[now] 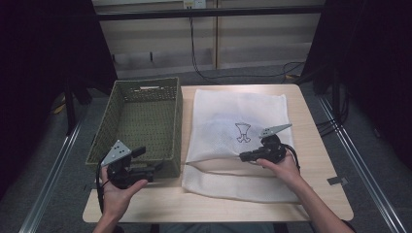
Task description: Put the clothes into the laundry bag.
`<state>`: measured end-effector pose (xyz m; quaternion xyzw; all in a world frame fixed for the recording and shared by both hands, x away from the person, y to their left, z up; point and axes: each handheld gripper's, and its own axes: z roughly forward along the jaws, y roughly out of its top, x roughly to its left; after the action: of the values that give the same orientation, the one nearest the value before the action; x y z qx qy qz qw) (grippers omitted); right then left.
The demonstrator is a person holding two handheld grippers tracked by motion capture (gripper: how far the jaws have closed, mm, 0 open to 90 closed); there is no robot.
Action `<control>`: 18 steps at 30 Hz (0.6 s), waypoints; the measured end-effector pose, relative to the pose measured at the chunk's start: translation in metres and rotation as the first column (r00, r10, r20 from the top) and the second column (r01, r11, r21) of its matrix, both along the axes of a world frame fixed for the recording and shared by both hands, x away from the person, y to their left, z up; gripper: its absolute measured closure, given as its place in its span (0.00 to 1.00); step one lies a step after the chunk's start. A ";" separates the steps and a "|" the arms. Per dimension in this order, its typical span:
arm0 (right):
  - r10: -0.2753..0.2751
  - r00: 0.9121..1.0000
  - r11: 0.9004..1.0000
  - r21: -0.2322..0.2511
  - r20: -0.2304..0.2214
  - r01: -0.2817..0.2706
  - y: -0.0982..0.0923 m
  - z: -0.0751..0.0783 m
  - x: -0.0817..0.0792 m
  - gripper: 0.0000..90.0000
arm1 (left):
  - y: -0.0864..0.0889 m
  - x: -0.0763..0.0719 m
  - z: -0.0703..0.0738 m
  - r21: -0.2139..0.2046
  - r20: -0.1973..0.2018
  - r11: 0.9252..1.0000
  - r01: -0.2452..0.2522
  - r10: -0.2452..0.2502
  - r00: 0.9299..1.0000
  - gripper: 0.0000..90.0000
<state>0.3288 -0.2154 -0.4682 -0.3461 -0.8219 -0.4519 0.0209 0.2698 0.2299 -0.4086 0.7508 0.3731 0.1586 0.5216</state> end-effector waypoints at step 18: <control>-0.008 0.999 0.997 -0.081 -0.053 0.003 0.009 -0.022 0.003 0.96 | -0.005 -0.001 -0.008 0.028 -0.004 1.000 -0.004 0.004 1.000 0.14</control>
<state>0.3314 -0.2069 -0.4902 -0.3609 -0.8378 -0.4088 0.0277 0.2686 0.2249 -0.4168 0.7577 0.3734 0.1633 0.5097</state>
